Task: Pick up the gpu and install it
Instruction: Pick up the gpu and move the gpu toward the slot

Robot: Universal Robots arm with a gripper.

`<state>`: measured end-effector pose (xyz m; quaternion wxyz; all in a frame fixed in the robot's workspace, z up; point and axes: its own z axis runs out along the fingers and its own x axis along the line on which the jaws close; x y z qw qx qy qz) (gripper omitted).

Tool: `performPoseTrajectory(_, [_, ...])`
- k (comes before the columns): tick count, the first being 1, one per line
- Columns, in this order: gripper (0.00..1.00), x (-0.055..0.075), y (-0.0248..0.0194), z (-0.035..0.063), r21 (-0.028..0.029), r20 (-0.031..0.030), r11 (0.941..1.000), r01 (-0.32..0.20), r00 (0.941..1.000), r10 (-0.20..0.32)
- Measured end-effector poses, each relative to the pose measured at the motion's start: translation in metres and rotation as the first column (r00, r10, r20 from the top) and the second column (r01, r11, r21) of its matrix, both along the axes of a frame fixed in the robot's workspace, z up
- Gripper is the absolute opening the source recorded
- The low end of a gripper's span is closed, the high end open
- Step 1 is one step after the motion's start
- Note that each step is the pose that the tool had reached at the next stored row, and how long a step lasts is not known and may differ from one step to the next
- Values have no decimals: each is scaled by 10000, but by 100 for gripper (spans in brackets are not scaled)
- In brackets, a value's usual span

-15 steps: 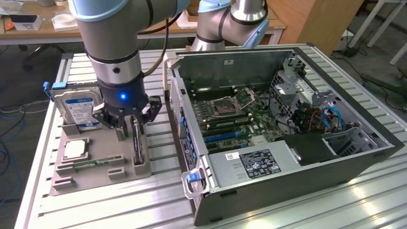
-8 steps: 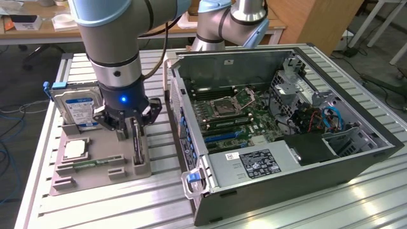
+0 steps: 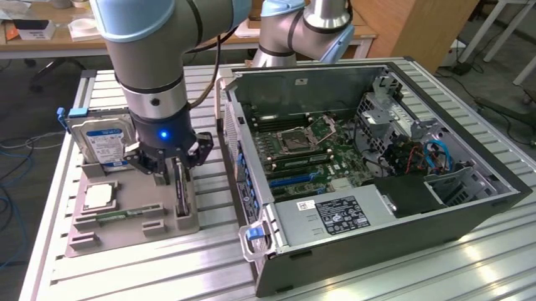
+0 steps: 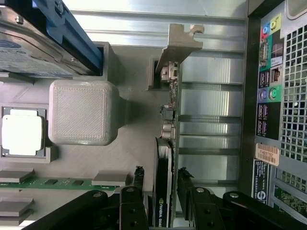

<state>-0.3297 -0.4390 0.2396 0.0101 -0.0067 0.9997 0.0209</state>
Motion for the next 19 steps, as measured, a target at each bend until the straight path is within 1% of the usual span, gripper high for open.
performPoseTrajectory(5, [42, 0, -1, -44, 0, -1, 10000, 0, 10000, 0])
performPoseTrajectory(11, [42, 0, -1, -50, -2, 0, 10000, 0, 10000, 0])
performPoseTrajectory(14, [42, 1, -2, -56, -38, 0, 10000, -2, 10000, 2])
performPoseTrajectory(19, [42, 0, -1, -56, -43, -2, 10000, 0, 10000, 0])
